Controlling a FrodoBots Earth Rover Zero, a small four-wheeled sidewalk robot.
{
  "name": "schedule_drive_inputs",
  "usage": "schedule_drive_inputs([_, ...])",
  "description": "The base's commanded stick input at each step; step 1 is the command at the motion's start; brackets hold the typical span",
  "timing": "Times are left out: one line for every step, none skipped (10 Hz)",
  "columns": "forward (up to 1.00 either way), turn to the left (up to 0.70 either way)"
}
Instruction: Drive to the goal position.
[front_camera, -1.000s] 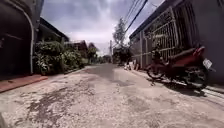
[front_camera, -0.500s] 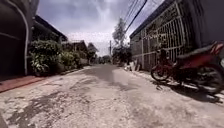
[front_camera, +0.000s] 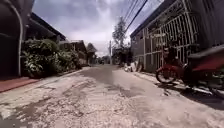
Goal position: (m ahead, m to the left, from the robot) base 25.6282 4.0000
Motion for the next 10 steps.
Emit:
schedule_drive_inputs([0.70, -0.28])
schedule_drive_inputs([0.70, -0.27])
schedule_drive_inputs([0.70, 0.00])
schedule_drive_inputs([0.70, 0.00])
schedule_drive_inputs([0.70, 0.00])
schedule_drive_inputs([0.70, 0.00])
schedule_drive_inputs([0.70, 0.00])
schedule_drive_inputs([0.70, 0.00])
schedule_drive_inputs([0.70, 0.00])
schedule_drive_inputs([0.70, 0.00])
